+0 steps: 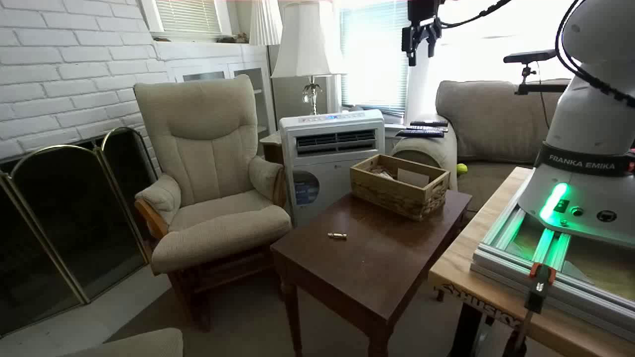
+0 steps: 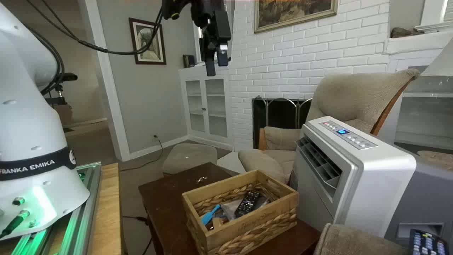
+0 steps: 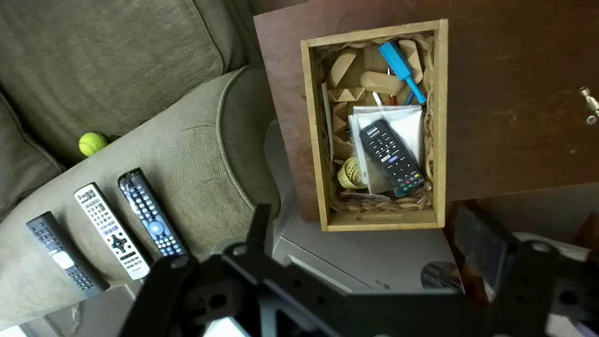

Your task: Turn off the device and put the remote on the couch

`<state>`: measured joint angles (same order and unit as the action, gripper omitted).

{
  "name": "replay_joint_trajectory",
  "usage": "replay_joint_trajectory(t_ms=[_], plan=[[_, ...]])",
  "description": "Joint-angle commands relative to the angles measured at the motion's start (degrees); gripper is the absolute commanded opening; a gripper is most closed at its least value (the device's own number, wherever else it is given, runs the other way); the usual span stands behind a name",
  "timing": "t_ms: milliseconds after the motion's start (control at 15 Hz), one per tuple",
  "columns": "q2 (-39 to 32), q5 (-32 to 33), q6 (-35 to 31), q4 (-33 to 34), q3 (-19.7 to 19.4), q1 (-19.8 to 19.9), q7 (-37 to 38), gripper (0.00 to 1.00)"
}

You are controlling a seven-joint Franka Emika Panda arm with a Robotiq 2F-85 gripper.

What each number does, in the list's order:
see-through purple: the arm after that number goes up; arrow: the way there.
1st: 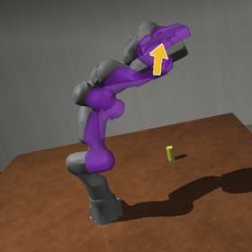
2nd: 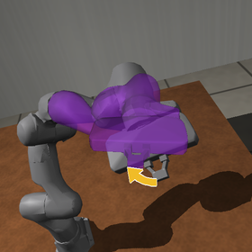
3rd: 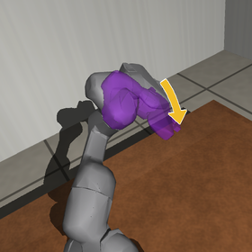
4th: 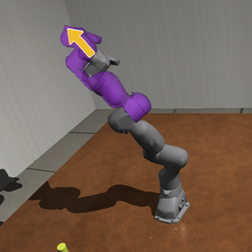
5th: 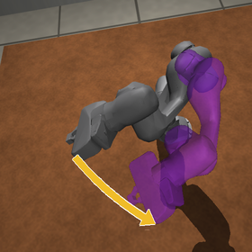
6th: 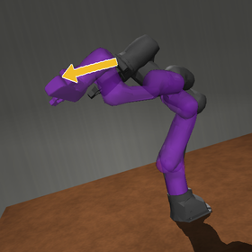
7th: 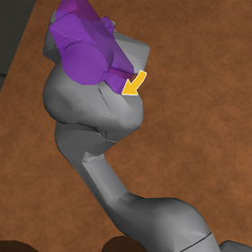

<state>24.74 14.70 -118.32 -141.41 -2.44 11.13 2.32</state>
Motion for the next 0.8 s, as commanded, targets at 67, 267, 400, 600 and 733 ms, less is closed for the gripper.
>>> replay_joint_trajectory(t_ms=[67, 267, 400, 600, 733], plan=[[0.0, 0.4, 0.2, 0.1, -0.8, -0.9, 0.3, 1.0], [0.0, 0.4, 0.2, 0.1, -0.8, -0.9, 0.3, 1.0], [-2.4, -1.3, 0.4, 2.4, -0.8, -0.9, 2.9, 1.0], [-7.8, -7.6, -1.7, 7.8, -1.8, -2.6, 3.5, 1.0], [-12.6, -12.2, -2.9, 13.1, -1.9, -4.1, 2.6, 1.0]])
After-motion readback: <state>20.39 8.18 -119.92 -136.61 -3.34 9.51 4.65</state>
